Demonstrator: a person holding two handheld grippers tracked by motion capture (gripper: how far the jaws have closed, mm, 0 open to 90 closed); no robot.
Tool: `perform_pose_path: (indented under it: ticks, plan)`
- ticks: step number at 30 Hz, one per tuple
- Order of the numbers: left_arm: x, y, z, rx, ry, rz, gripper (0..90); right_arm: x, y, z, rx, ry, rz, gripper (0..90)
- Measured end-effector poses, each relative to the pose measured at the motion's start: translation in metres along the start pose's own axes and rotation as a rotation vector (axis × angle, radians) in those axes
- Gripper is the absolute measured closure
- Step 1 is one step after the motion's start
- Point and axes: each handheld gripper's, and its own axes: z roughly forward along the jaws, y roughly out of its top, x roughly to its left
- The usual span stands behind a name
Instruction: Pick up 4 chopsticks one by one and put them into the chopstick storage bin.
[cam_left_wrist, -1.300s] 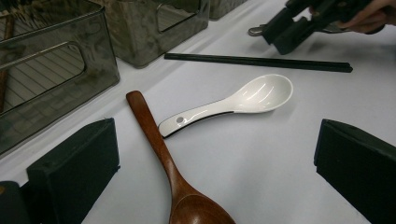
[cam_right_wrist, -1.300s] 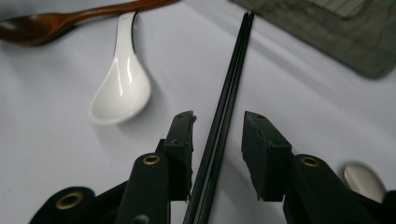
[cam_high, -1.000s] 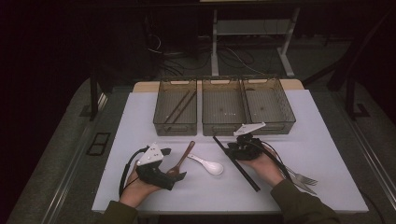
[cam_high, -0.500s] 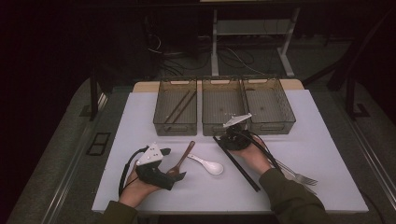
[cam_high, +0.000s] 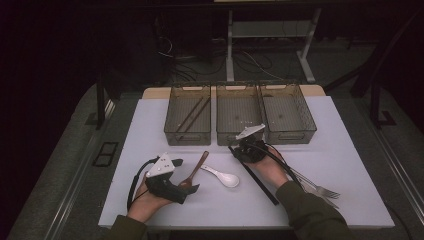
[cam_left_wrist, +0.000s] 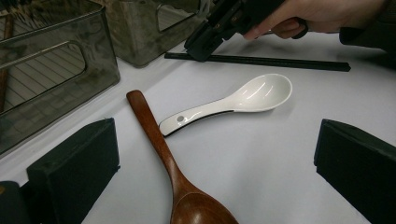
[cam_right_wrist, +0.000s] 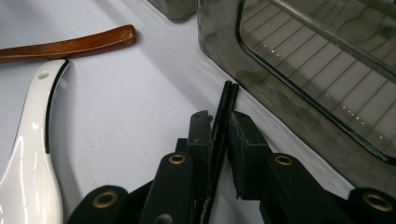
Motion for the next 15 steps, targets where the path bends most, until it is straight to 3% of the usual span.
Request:
perform_pose_path:
  ticks: [10, 15]
  plan:
    - [0.000, 0.000, 0.000, 0.000, 0.001, 0.002, 0.0, 0.011, 0.001, 0.002, 0.000, 0.037, -0.020, 78.8]
    - [0.000, 0.000, -0.001, -0.001, 0.000, 0.003, 0.0, 0.023, 0.003, 0.003, 0.007, 0.070, -0.059, 79.1]
